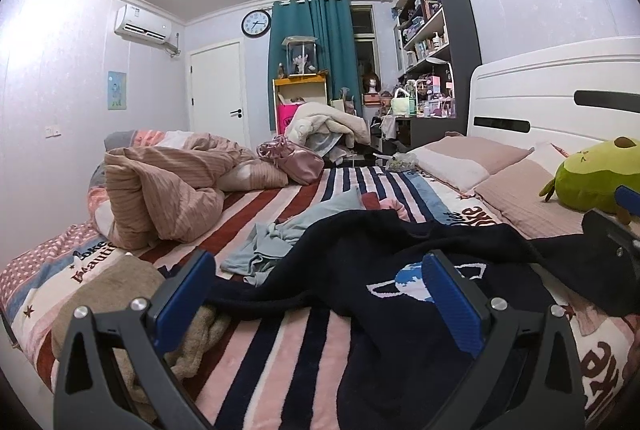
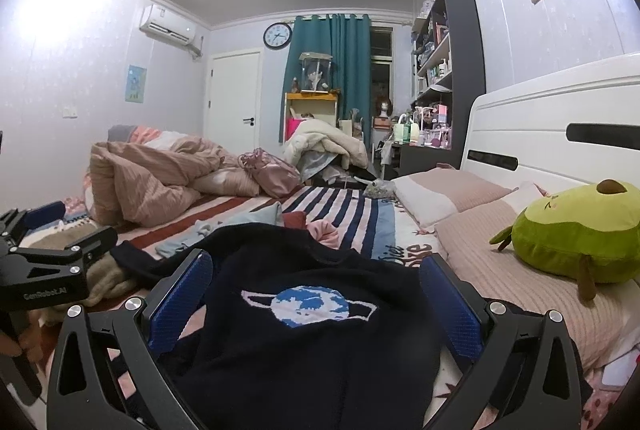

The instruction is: Fold small clothes

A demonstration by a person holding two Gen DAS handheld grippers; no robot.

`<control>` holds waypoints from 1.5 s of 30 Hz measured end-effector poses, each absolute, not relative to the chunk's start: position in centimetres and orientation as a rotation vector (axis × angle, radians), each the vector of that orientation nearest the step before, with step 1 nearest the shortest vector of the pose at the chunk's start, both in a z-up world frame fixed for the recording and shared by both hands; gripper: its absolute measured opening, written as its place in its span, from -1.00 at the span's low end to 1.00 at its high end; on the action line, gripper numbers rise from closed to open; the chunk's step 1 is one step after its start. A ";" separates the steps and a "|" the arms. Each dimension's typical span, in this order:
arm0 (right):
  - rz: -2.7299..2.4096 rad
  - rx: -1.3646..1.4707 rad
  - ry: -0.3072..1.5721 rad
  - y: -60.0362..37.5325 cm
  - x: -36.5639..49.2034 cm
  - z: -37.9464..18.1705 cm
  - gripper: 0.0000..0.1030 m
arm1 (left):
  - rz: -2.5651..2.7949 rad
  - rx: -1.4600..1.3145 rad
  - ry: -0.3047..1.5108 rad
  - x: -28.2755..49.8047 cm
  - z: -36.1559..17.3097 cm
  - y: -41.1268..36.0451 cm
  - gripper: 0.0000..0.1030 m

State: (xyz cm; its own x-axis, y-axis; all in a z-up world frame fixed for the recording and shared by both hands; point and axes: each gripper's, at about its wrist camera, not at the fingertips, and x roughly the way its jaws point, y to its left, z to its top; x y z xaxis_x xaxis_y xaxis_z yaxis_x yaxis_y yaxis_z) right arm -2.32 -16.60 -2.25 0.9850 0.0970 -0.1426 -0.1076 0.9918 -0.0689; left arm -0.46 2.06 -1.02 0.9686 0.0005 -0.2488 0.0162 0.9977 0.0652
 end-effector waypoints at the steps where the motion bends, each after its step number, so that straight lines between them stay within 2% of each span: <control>1: 0.101 -0.079 0.141 -16.6 -2.4 -2.2 0.99 | -0.008 0.066 0.255 -0.4 -1.1 2.0 0.98; 34: 0.108 -0.068 0.133 -16.7 -2.4 -2.1 0.99 | -0.034 0.057 0.259 -0.2 -1.4 2.0 0.98; 45: 0.130 -0.066 0.156 -17.2 -3.0 -2.8 0.99 | -0.095 0.027 0.317 0.5 -1.9 2.6 0.98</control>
